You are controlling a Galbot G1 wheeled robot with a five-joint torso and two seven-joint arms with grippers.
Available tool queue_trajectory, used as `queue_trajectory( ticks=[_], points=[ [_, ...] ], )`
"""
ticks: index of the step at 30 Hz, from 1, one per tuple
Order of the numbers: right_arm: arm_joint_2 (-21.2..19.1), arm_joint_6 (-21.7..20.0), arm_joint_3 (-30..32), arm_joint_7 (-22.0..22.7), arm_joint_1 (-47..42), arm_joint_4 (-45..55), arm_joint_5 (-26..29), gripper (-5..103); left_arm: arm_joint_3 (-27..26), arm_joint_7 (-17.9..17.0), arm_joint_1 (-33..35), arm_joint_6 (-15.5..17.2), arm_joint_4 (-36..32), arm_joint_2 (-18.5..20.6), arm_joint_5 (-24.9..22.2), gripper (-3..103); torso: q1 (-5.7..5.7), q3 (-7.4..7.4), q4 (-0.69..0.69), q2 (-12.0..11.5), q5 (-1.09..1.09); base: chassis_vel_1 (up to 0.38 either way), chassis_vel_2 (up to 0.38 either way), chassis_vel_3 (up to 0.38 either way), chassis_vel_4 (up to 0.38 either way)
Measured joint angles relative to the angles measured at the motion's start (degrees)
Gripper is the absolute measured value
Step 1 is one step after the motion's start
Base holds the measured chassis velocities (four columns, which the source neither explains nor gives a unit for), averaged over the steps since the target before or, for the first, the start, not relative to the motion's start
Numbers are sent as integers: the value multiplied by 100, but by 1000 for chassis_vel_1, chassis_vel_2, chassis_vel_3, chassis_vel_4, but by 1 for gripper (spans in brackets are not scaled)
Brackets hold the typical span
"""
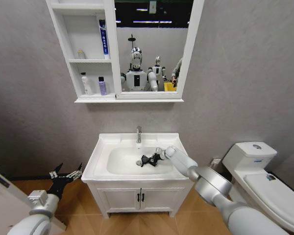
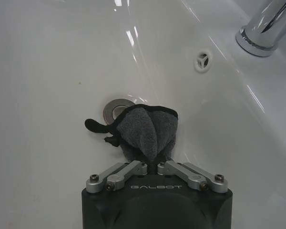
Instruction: Move facial cleanser and shampoo from washbasin to cabinet, then wipe washbasin with towel.
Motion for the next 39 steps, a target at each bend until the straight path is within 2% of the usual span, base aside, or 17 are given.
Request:
queue_trajectory(
  ticks=[6, 9, 10, 13, 14, 17, 18, 20, 21, 23, 24, 26, 27, 29, 30, 33, 39],
  points=[
    [-271, -322, 4, -2, -2, 644, 312, 4, 0, 0, 0, 0, 0, 0, 0, 100, 0, 0, 1, 0, 0, 0, 0, 0, 0],
    [-649, -728, 56, 20, -26, 1376, 593, 4, 0, 0, 0, 0, 0, 0, 0, 100, 0, 0, 2, 0, 0, 0, 0, 0, 0],
    [-649, -728, 56, 20, -26, 1376, 593, 4, 0, 0, 0, 0, 0, 0, 0, 100, 0, 0, 2, 0, 0, 0, 0, 0, 0],
    [-1237, -1094, 151, 226, -91, 2025, 962, 4, 0, 0, 0, 0, 0, 0, 0, 100, 0, 0, 3, 0, 2, 0, 0, 0, 0],
    [-1237, -1094, 151, 226, -91, 2025, 962, 4, 0, 0, 0, 0, 0, 0, 0, 100, 0, 0, 3, 0, 2, 0, 0, 0, 0],
    [-1891, -1509, 240, 747, -194, 2689, 1713, 4, 0, -1, 0, 0, 0, 0, 0, 100, 0, 0, -7, 0, 2, 0, 0, 0, 0],
    [-1891, -1509, 240, 747, -194, 2689, 1713, 4, 0, -1, 0, 0, 0, 0, 0, 100, 0, 0, -7, 0, 2, 0, 0, 0, 0],
    [-2229, -1976, 381, 1503, -306, 3291, 2564, 4, 0, 0, 0, 0, 0, 0, 0, 100, 0, -1, -3, 0, 0, 0, 0, 0, 0],
    [-2229, -1976, 381, 1503, -306, 3291, 2564, 4, 0, 0, 0, 0, 0, 0, 0, 100, 0, -1, -3, 0, 0, 0, 0, 0, 0],
    [-2367, -2334, 575, 2526, -459, 3676, 3162, 4, 0, 0, 0, 0, 0, 0, 0, 100, 0, -1, 2, 0, 1, 0, 0, 0, 0],
    [-2367, -2334, 575, 2526, -459, 3676, 3162, 4, 0, 0, 0, 0, 0, 0, 0, 100, 0, -1, 2, 0, 1, 0, 0, 0, 0],
    [-2370, -2597, 807, 3724, -643, 3926, 3752, 4, 0, 0, 0, 0, 0, 0, 0, 100, 0, -1, 1, 0, 0, 0, 0, 0, 0],
    [-2370, -2597, 807, 3724, -643, 3926, 3752, 4, 0, 0, 0, 0, 0, 0, 0, 100, 0, -1, 1, 0, 0, 0, 0, 0, 0],
    [-2256, -2908, 989, 5043, -866, 4167, 4821, 4, 0, 0, 0, 0, 0, 0, 0, 100, 0, -1, 0, 0, 0, 0, 0, 0, 0],
    [-2256, -2908, 989, 5043, -866, 4167, 4821, 4, 0, 0, 0, 0, 0, 0, 0, 100, 0, -1, 0, 0, 0, 0, 0, 0, 0],
    [-2162, -3055, 1113, 5709, -1208, 4473, 5452, 4, 0, 0, 0, 0, 0, 0, 0, 100, 0, -1, 2, 0, 0, 0, 0, 0, 0],
    [-2120, -3148, 1265, 6048, -1545, 4615, 5482, 4, 0, 0, 0, 0, 0, 0, 0, 100, 0, -1, 1, 0, 0, 0, 0, 0, 0]
  ],
)
